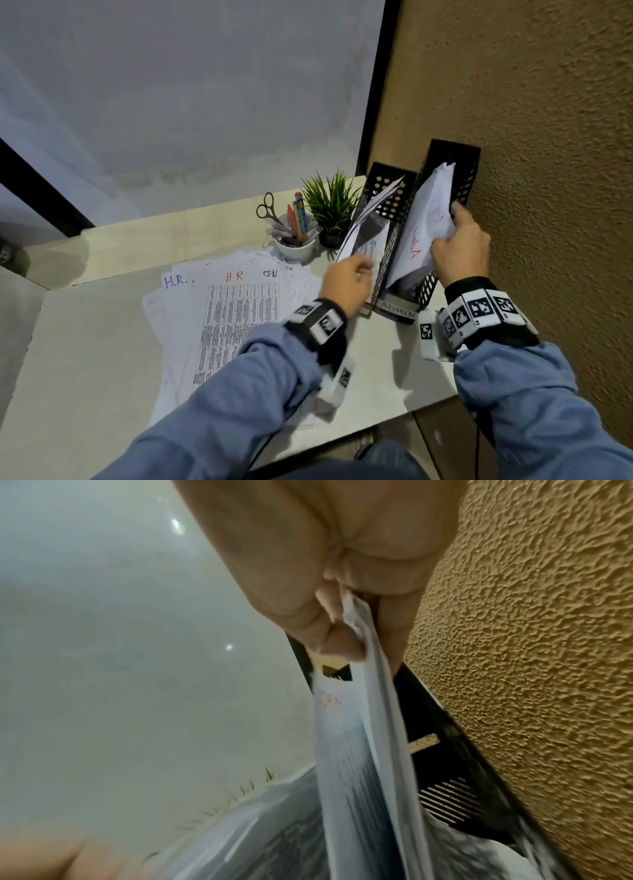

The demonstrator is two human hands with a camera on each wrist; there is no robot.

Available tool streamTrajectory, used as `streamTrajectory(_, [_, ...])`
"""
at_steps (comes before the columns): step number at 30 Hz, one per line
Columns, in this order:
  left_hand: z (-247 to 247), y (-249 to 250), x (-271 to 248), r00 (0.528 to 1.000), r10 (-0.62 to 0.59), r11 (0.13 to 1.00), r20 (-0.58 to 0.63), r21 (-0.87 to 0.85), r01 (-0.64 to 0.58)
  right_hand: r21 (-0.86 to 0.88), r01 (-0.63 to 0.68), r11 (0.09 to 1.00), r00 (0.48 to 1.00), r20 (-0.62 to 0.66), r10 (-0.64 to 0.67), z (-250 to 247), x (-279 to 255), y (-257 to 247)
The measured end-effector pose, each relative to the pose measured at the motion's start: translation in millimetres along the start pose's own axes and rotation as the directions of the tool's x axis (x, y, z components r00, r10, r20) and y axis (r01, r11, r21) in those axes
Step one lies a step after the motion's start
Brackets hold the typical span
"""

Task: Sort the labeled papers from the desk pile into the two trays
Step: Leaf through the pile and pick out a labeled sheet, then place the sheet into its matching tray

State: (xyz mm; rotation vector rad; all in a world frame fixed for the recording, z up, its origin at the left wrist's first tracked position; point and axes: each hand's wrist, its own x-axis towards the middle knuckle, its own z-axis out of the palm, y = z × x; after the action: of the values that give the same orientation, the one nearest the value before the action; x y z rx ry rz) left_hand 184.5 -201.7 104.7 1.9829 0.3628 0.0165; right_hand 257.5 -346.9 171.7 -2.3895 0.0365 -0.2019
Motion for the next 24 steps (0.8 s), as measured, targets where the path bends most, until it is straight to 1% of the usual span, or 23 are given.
streamTrajectory(1, [-14.8,-22.5,-5.1,0.997,-0.060,0.998,-0.049,0.003,0.060,0.036,0.025,0.999,0.998,-0.052,-0.023,0.6,0.2,-1.7])
streamTrajectory(2, [-31.0,-46.0,-10.0,0.985,-0.131,0.990,-0.113,0.039,0.136,0.065,0.090,0.994,0.990,-0.113,-0.083,2.0,-1.1,-5.5])
streamTrajectory(3, [-48.9,-72.0,-14.7,0.959,-0.209,0.969,-0.189,0.091,0.229,0.081,0.189,0.979,0.969,-0.179,-0.172,4.6,-4.3,-11.0])
streamTrajectory(4, [-66.9,-97.3,-19.3,0.920,-0.288,0.932,-0.264,0.142,0.333,0.090,0.298,0.950,0.934,-0.233,-0.270,9.4,-9.1,-17.5])
streamTrajectory(5, [-83.6,-119.9,-24.4,0.871,-0.366,0.881,-0.329,0.178,0.438,0.109,0.390,0.914,0.899,-0.259,-0.353,16.4,-15.6,-23.9])
streamTrajectory(6, [-98.7,-139.4,-29.4,0.816,-0.442,0.817,-0.373,0.207,0.537,0.146,0.453,0.880,0.878,-0.245,-0.411,26.6,-23.6,-30.3])
streamTrajectory(8, [-122.4,-166.1,-40.3,0.715,-0.563,0.668,-0.413,0.282,0.689,0.241,0.495,0.835,0.869,-0.121,-0.481,53.5,-43.0,-38.6])
streamTrajectory(9, [-131.2,-174.3,-45.6,0.666,-0.613,0.595,-0.425,0.306,0.743,0.277,0.478,0.834,0.871,-0.026,-0.491,69.7,-54.1,-40.9])
streamTrajectory(10, [-138.2,-180.3,-50.9,0.623,-0.650,0.543,-0.436,0.308,0.782,0.293,0.421,0.858,0.882,0.089,-0.463,87.5,-65.7,-40.2])
streamTrajectory(11, [-143.2,-185.9,-54.2,0.597,-0.672,0.516,-0.438,0.302,0.802,0.295,0.321,0.900,0.895,0.217,-0.390,105.5,-76.8,-36.8])
streamTrajectory(12, [-146.8,-189.8,-56.8,0.588,-0.681,0.505,-0.436,0.301,0.809,0.279,0.191,0.941,0.894,0.346,-0.285,124.2,-87.4,-31.8])
streamTrajectory(13, [-149.2,-194.2,-58.5,0.586,-0.685,0.502,-0.432,0.303,0.810,0.244,0.061,0.968,0.872,0.459,-0.171,143.0,-97.5,-24.7])
streamTrajectory(14, [-150.8,-197.6,-59.3,0.588,-0.684,0.507,-0.431,0.299,0.808,0.190,-0.047,0.981,0.833,0.550,-0.067,159.4,-107.0,-18.4])
streamTrajectory(15, [-151.6,-200.2,-60.6,0.590,-0.682,0.515,-0.431,0.289,0.807,0.128,-0.120,0.984,0.786,0.619,0.015,173.7,-116.5,-12.8])
streamTrajectory(17, [-153.2,-204.5,-64.1,0.592,-0.689,0.532,-0.419,0.263,0.805,0.035,-0.201,0.979,0.706,0.698,0.120,191.4,-132.4,-9.0])
streamTrajectory(18, [-153.5,-206.3,-66.6,0.593,-0.698,0.540,-0.401,0.249,0.804,0.015,-0.240,0.971,0.677,0.719,0.156,195.7,-138.8,-9.9])
streamTrajectory(19, [-153.7,-207.9,-69.5,0.599,-0.707,0.557,-0.377,0.226,0.799,0.005,-0.280,0.960,0.659,0.728,0.189,199.1,-143.0,-10.3])
streamTrajectory(20, [-153.2,-209.2,-72.8,0.614,-0.707,0.590,-0.350,0.187,0.785,-0.003,-0.317,0.948,0.648,0.730,0.219,202.3,-145.8,-9.9])
streamTrajectory(21, [-152.5,-210.7,-76.0,0.641,-0.692,0.635,-0.332,0.143,0.759,0.001,-0.347,0.938,0.644,0.727,0.238,205.4,-147.8,-9.2])
streamTrajectory(22, [-152.1,-211.2,-79.5,0.679,-0.655,0.687,-0.331,0.115,0.718,0.009,-0.371,0.928,0.645,0.722,0.251,208.1,-148.6,-9.1])
streamTrajectory(24, [-151.3,-208.9,-85.9,0.755,-0.558,0.773,-0.344,0.113,0.624,0.014,-0.421,0.907,0.634,0.720,0.283,211.6,-149.4,-9.1])
